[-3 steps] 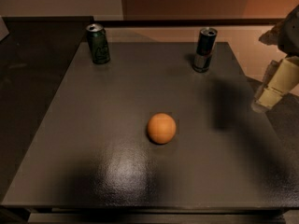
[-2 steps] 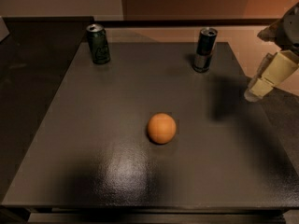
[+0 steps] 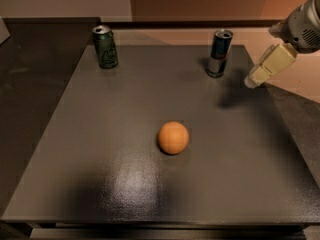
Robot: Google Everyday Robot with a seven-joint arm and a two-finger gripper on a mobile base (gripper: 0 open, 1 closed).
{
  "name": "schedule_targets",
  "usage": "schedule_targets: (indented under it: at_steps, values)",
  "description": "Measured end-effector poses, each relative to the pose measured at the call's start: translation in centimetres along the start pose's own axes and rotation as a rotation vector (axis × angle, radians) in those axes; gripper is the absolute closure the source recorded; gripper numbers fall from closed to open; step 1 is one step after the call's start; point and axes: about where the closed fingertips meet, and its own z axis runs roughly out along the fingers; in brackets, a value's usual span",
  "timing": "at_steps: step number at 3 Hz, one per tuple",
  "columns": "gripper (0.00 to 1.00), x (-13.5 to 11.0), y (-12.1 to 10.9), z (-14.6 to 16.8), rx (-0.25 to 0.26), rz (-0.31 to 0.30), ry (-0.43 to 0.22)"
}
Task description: Move redbull can near orange
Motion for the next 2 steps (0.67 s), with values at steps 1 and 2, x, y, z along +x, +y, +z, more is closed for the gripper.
schedule_targets:
  at_steps: [1, 2]
  values:
    - [0.0, -0.4, -2.5, 2.7, 0.001, 0.051, -0.041]
    - [0.0, -0.8, -4.5, 5.3, -0.003, 0.09, -0.074]
